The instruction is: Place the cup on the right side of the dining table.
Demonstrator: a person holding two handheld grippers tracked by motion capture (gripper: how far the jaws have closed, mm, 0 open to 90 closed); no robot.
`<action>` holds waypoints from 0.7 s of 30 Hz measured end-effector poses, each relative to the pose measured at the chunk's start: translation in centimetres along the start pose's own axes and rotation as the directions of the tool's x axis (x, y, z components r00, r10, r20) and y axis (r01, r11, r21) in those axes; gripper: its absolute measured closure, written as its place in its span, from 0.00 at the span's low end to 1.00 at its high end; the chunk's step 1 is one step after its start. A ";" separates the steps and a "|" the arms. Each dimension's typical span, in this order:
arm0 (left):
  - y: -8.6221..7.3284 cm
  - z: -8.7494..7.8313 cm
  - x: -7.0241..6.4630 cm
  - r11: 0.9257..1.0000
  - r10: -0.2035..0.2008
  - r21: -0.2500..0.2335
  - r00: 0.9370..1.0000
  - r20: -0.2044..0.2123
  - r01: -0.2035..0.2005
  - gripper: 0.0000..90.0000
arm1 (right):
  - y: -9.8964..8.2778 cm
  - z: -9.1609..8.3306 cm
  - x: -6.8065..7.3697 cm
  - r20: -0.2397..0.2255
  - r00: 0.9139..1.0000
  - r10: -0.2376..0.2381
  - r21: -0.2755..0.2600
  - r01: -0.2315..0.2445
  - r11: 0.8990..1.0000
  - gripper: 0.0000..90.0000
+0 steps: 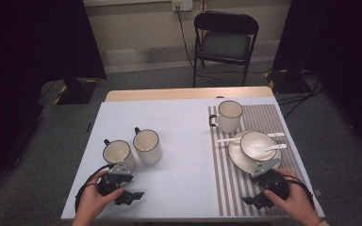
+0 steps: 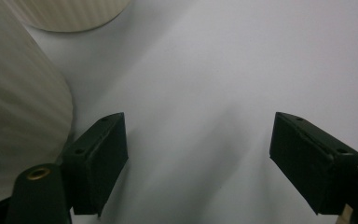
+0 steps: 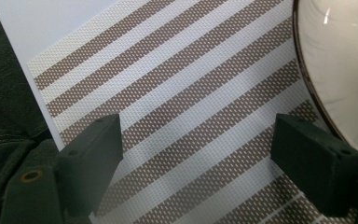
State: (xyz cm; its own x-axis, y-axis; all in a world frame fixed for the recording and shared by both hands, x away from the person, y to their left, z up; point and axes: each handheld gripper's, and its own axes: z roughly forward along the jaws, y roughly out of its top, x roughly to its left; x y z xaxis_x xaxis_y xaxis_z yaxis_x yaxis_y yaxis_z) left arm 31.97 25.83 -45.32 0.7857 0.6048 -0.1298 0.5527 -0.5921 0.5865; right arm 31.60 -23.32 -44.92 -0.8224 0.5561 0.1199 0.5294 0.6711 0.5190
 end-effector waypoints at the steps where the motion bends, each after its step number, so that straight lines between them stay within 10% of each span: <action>1: 0.0 0.0 0.0 1.000 -0.002 0.003 1.000 -0.001 0.002 0.21 | 0.0 -0.1 0.0 -0.001 1.000 0.003 0.001 -0.003 1.000 0.18; 21: -0.7 0.0 0.1 1.000 0.003 0.010 1.000 0.006 -0.003 0.21 | -0.9 -0.4 -0.6 0.023 1.000 0.019 0.007 -0.020 1.000 0.18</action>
State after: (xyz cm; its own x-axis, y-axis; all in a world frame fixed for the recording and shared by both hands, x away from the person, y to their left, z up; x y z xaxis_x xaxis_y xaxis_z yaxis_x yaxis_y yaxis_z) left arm 31.71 26.30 -45.76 0.7887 0.6003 -0.1327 0.5532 -0.5988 0.5791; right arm 31.52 -24.48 -45.10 -0.8069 0.5804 0.1102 0.5468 0.6632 0.5110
